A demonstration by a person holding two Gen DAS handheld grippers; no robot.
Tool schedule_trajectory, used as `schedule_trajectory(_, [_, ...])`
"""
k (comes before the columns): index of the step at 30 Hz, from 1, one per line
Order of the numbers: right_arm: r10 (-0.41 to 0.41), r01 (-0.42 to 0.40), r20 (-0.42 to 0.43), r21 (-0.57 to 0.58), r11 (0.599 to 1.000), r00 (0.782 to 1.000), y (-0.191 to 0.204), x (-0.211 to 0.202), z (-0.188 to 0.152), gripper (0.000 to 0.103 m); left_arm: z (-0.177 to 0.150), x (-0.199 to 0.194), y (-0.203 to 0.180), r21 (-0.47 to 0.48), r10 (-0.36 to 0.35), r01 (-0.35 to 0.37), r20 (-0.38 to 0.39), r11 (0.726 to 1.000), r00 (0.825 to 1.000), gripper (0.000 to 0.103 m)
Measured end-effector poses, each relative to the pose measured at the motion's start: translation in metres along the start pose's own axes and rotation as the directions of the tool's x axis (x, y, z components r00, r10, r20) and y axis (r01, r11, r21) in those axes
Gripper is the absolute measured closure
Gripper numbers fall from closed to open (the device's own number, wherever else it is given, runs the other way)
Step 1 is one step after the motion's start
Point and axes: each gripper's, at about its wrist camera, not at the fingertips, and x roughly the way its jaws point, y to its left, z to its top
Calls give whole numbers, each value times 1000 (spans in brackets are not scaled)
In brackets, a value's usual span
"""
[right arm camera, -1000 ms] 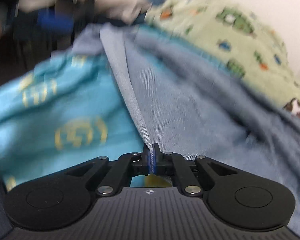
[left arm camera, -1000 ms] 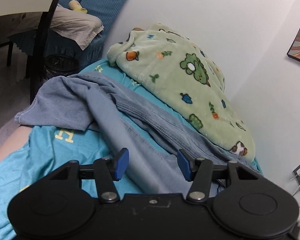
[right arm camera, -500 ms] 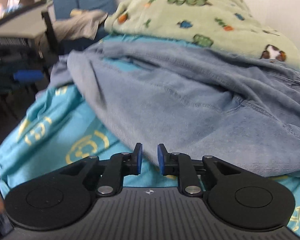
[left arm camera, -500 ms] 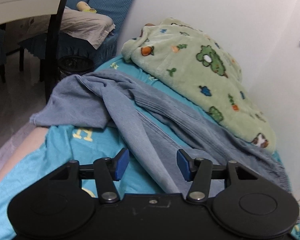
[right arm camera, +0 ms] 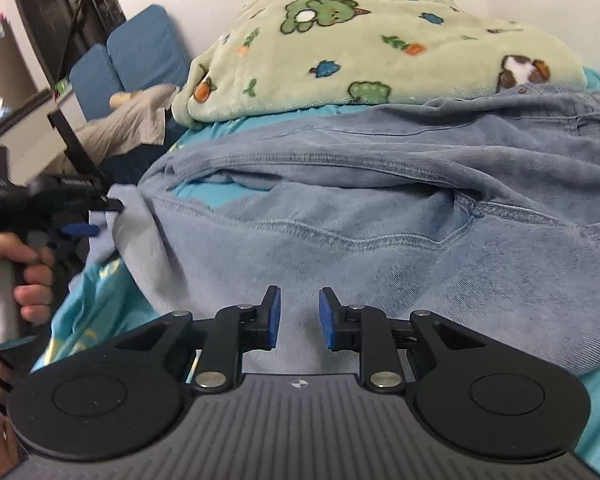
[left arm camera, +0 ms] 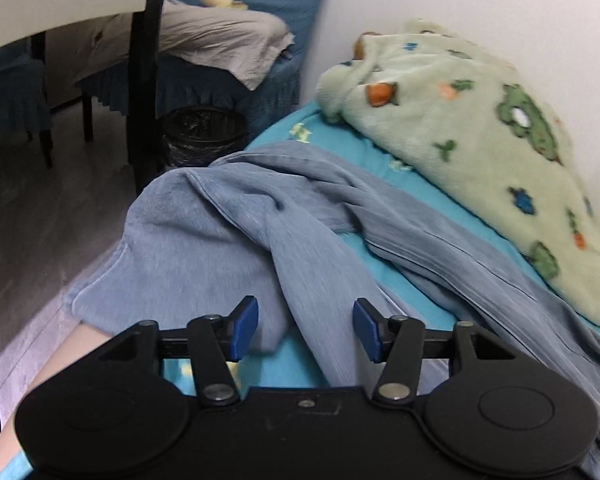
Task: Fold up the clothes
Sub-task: 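Grasp a jeans leg hem with the left gripper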
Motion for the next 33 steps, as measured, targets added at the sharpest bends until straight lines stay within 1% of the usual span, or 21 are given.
schedule_trajectory(2, [14,-14,-7,10,1000,1000,-1,8,1,80,7,15,5,-15,-30,30,-10,999,1000,52])
schedule_trajectory(3, [21,-21,-9,9,1000,1000,-1,11,2,80,9,19,7,-20,-44,44,-9,999,999,53])
schedule_trajectory(4, [28,-28,-12,6,1000,1000,0,15,2,80,12,23,8,-23,-57,57,-5,998,998,55])
schedule_trajectory(5, [34,-34,-14,-6,999,999,2,18,2,80,14,26,10,-26,-69,69,-1,997,998,61])
schedule_trajectory(6, [39,-39,-17,-18,999,999,4,22,1,80,17,29,12,-39,-89,89,4,995,996,64])
schedule_trajectory(7, [44,-44,-20,-35,998,999,7,25,1,80,19,30,14,-59,-113,113,9,992,994,70])
schedule_trajectory(8, [47,-49,-23,-50,998,999,9,28,1,80,20,29,17,-75,-130,131,12,989,991,81])
schedule_trajectory(9, [51,-53,-26,-65,996,998,11,30,0,80,21,28,19,-90,-145,146,15,985,989,83])
schedule_trajectory(10, [55,-57,-28,-80,995,998,13,32,0,80,21,26,20,-104,-154,155,21,982,988,88])
schedule_trajectory(11, [60,-63,-28,-92,994,998,15,33,0,80,22,21,22,-120,-158,160,31,980,987,93])
schedule_trajectory(13, [76,-78,-25,-109,991,997,18,32,-1,80,24,6,22,-143,-166,173,57,974,984,94])
schedule_trajectory(17, [109,-110,-13,-137,984,994,23,25,-2,80,26,-45,28,-167,-179,195,109,967,978,95])
schedule_trajectory(19, [124,-124,-8,-154,980,992,27,19,-3,80,24,-68,37,-195,-176,195,109,961,978,95])
schedule_trajectory(21, [129,-129,-14,-176,976,992,30,16,-5,80,14,-89,48,-221,-154,168,79,961,985,95])
schedule_trajectory(24, [122,-129,-46,-209,969,991,36,15,-10,80,-7,-114,67,-261,-118,113,-4,959,993,95])
schedule_trajectory(25, [119,-130,-63,-218,967,991,38,16,-12,80,-14,-120,76,-277,-105,88,-46,957,993,95])
schedule_trajectory(27, [102,-126,-113,-231,965,988,39,20,-16,80,-29,-124,93,-309,-89,42,-139,950,986,95])
schedule_trajectory(29, [77,-116,-164,-247,962,984,41,25,-21,81,-43,-122,113,-398,-117,21,-219,917,969,95])
schedule_trajectory(30, [71,-112,-163,-258,960,984,42,25,-24,81,-48,-120,120,-440,-138,19,-242,898,960,95])
schedule_trajectory(32, [65,-109,-164,-274,956,984,44,23,-26,81,-48,-121,128,-490,-169,27,-247,871,954,93])
schedule_trajectory(33, [62,-106,-165,-270,957,984,44,21,-27,81,-46,-122,130,-502,-178,33,-242,864,954,93])
